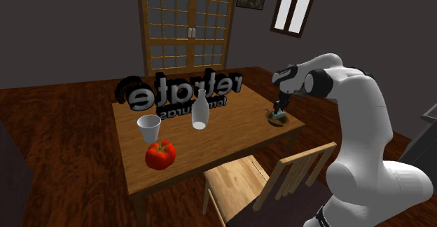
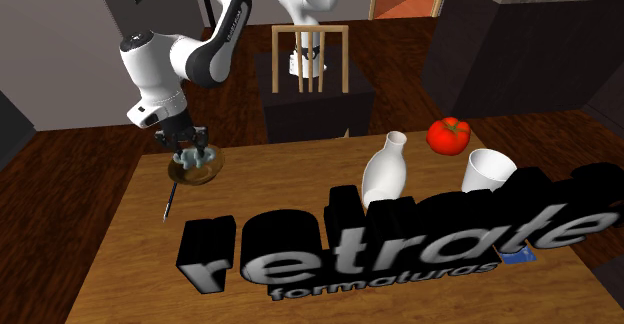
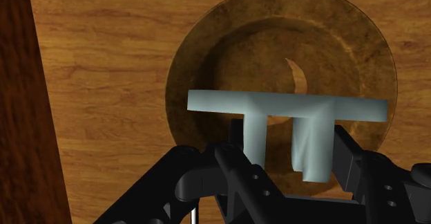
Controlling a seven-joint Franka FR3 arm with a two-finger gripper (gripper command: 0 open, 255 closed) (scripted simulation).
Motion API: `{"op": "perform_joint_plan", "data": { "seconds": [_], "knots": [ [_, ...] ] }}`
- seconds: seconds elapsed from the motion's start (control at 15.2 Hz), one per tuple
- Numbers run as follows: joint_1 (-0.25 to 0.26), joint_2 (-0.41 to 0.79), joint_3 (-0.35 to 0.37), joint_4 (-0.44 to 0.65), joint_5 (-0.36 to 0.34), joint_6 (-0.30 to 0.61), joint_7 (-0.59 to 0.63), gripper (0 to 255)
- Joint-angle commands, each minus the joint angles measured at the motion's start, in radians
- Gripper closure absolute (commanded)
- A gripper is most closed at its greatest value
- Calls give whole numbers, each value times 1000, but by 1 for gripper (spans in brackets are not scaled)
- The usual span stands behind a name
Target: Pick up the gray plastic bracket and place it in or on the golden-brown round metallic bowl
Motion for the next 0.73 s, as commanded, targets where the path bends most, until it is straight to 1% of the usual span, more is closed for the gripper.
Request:
{"op": "perform_joint_plan", "data": {
  "seconds": [0.0, 0.33, 0.59, 0.66],
  "knots": [
    [0, 0, 0, 0, 0, 0, 0, 0],
    [0, 0, 0, 0, 0, 0, 0, 0],
    [3, -64, -9, 23, -11, -86, 6, 0],
    [3, -64, -9, 22, -11, -86, 6, 0]
  ]
}}
